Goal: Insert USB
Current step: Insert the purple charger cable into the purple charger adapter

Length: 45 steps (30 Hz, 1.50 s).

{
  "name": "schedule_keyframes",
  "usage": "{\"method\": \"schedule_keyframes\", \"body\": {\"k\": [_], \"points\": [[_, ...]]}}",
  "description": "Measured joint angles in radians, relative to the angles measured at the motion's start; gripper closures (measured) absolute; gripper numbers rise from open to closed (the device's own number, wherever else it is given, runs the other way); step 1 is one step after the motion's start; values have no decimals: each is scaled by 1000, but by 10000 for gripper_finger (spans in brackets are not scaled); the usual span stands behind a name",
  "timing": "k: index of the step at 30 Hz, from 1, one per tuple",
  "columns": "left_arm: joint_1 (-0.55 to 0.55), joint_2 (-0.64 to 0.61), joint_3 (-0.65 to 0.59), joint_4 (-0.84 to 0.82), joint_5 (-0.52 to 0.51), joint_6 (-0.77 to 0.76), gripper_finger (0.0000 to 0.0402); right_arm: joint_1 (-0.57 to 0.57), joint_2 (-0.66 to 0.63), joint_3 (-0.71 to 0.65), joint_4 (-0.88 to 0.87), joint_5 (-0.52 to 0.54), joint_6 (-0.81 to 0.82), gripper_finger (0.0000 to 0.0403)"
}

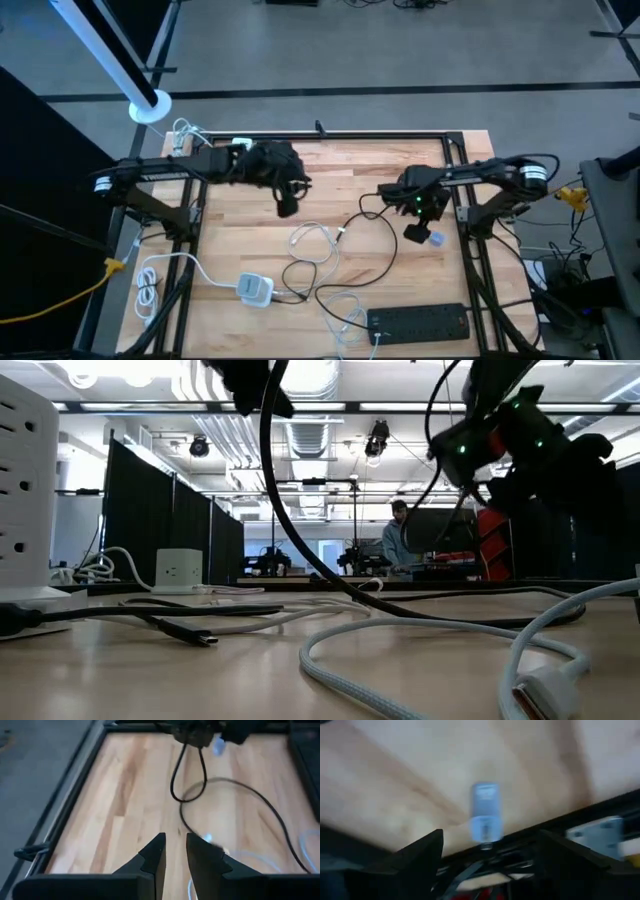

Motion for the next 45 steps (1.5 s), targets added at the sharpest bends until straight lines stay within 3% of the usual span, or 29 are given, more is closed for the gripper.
{"method": "schedule_keyframes", "body": {"k": [3, 9, 22, 26, 30, 38, 45], "points": [[32, -32, -11, -29, 39, 42, 338, 30, 57, 0, 0, -47, -4, 92], [46, -79, -40, -21, 41, 64, 338, 58, 166, 0, 6, -29, -12, 97], [47, -188, -108, -56, 38, -5, 338, 58, 300, -63, 54, -27, -87, 149], [48, -235, -127, -53, 10, -12, 338, 58, 305, -99, 55, -31, -91, 195], [49, -276, -149, -41, -32, -11, 338, 57, 305, -111, 74, -35, -107, 291], [49, -306, -159, 8, -48, 1, 338, 57, 284, -59, 99, -36, -111, 288], [59, -308, -159, 25, -103, 25, 338, 54, 163, 125, 110, 26, -88, 288]]}}
